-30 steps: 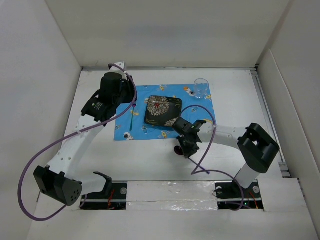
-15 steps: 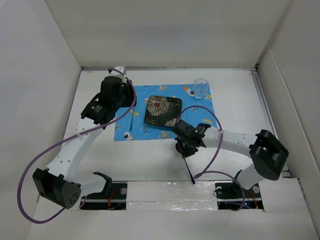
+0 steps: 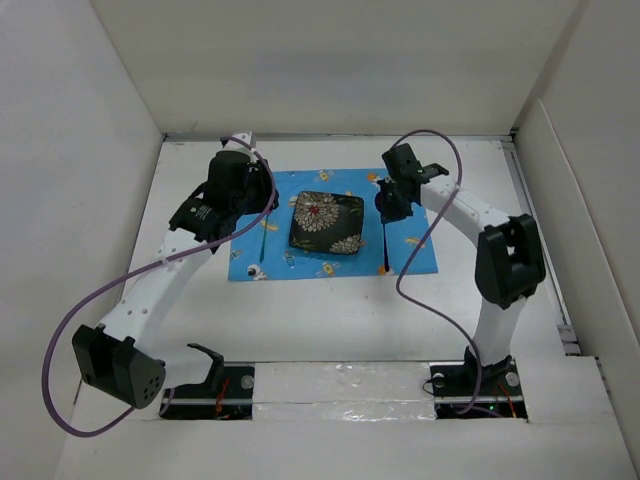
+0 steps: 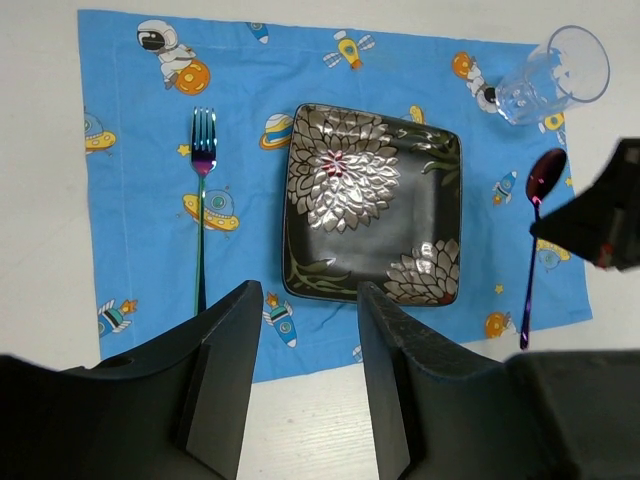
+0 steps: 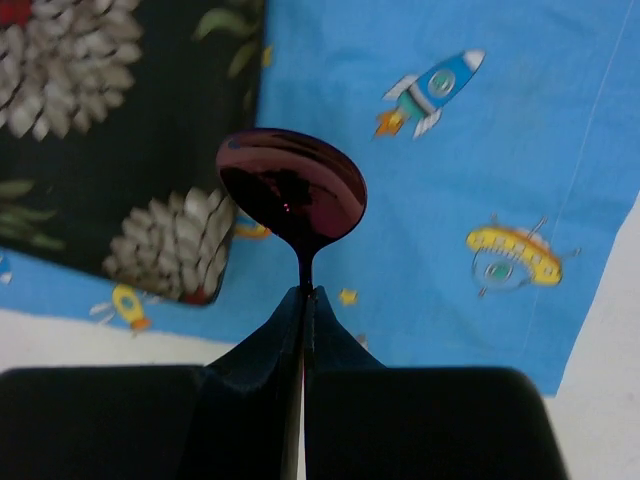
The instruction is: Set the dinner table for one person
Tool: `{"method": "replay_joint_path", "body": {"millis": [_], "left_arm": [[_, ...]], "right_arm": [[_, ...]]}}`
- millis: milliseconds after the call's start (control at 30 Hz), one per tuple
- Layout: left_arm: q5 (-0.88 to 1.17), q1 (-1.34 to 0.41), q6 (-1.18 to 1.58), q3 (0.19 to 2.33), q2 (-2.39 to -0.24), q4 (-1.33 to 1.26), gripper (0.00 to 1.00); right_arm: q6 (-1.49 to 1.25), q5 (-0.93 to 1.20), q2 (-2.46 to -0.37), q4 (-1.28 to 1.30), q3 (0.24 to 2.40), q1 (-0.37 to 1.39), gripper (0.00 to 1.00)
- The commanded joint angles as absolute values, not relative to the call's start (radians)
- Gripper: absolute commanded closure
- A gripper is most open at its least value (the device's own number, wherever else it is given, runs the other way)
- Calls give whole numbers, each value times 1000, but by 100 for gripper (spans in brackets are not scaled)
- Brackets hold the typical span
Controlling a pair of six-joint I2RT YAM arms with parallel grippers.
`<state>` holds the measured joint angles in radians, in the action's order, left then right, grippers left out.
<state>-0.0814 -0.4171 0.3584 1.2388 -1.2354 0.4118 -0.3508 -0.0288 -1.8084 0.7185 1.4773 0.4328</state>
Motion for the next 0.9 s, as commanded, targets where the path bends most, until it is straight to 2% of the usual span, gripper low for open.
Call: {"method": "replay_joint_path", "body": {"millis": [0,200,500,633,767,800,867], "left_arm": [[-80,-411,371,1281,-1226,385,60],[-80,-411,370,1272,-1227,391,60],[-77,-411,379,1259,-1246,385,60],[-84,-411,385,1246,-1239,376,60],[-87,-411,385,1250,-1246,380,59],[-87,-411,385,1252,-1247,382,59],[-89,-411,385,1252,-1247,382,59]], "right_arm": [[-285,-8,-1910,707,1592,391,100],[-273,-29,-2061,723,1736,357,100],[-301,-74,-2160,704,1792,336,100],[-319,-78,-2163,672,1772,336,82],[-324,-81,-2160,664,1770,336,75],[-325,-81,-2145,657,1758,345,69],[-325,-78,-2126,654,1750,345,67]]}}
